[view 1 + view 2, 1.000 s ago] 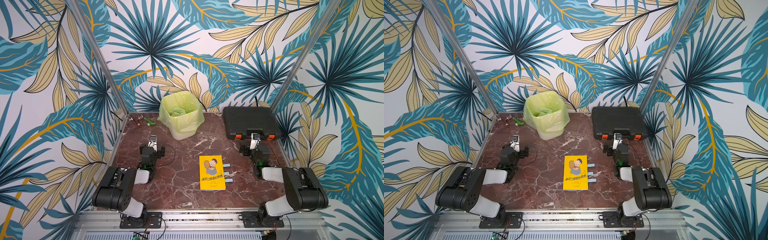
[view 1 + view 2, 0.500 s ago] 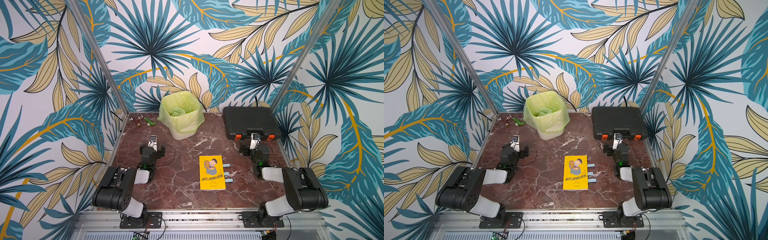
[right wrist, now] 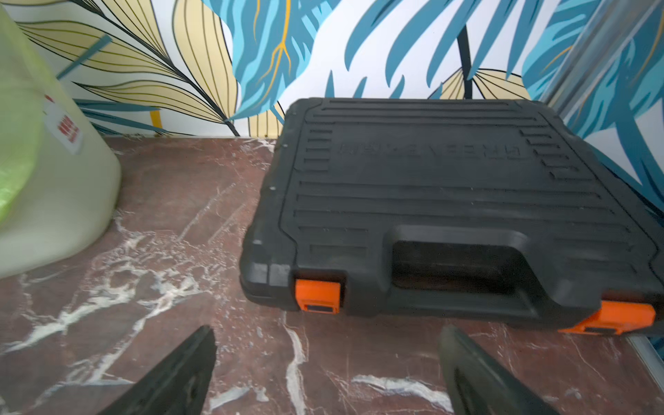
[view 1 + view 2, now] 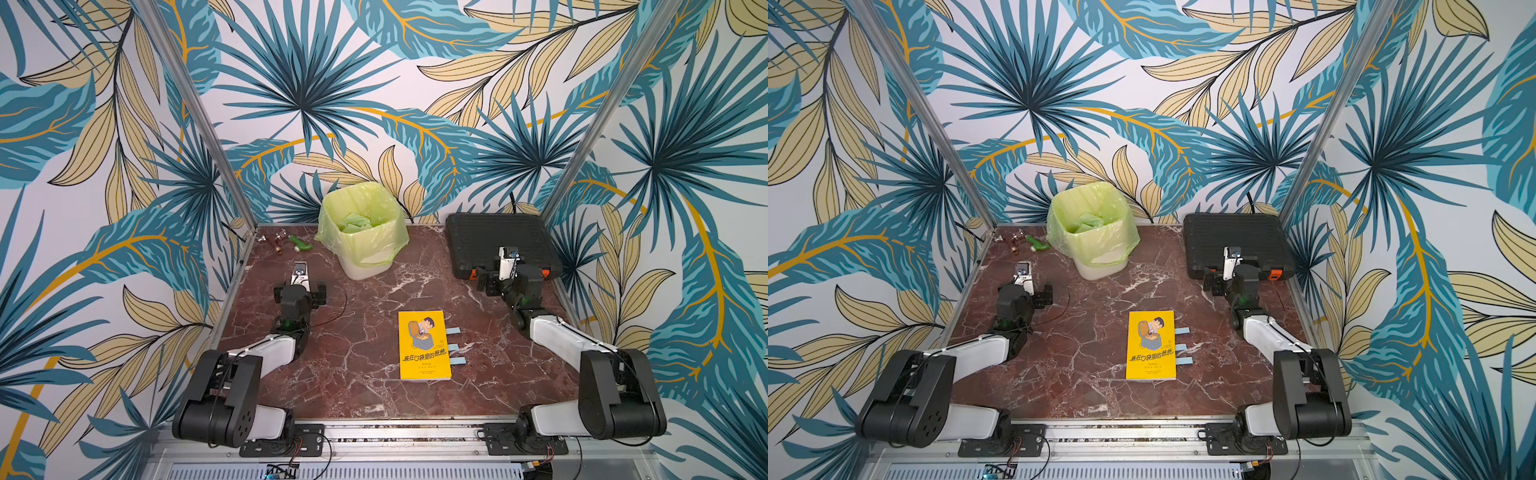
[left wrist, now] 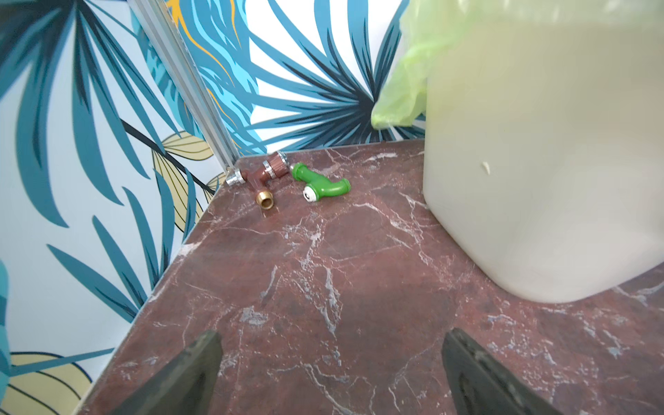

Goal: Peel off the used sticky note
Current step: Tear off the note from the book.

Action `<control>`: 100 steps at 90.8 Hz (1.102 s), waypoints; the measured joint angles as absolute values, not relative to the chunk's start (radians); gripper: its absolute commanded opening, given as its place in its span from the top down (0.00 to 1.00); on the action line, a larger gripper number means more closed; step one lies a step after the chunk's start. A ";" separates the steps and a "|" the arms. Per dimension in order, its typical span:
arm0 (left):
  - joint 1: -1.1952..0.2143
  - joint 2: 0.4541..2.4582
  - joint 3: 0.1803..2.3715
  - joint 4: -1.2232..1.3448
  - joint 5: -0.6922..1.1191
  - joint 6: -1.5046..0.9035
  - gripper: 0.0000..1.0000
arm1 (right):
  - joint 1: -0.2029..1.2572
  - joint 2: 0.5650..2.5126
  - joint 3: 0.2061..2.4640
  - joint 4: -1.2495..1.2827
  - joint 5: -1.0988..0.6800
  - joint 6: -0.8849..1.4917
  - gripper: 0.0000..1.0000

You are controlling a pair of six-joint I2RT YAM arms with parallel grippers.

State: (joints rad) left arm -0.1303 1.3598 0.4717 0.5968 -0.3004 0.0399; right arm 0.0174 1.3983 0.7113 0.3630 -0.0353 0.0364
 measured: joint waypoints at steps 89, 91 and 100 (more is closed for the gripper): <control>-0.393 1.173 0.792 -0.225 -0.176 -0.317 0.00 | 0.033 1.469 0.580 -0.116 -0.607 0.515 0.43; -0.396 1.174 0.792 -0.226 -0.176 -0.321 0.00 | 0.033 1.473 0.578 -0.108 -0.612 0.519 0.43; -0.405 1.178 0.792 -0.229 -0.176 -0.331 0.00 | 0.033 1.495 0.577 -0.065 -0.629 0.522 0.48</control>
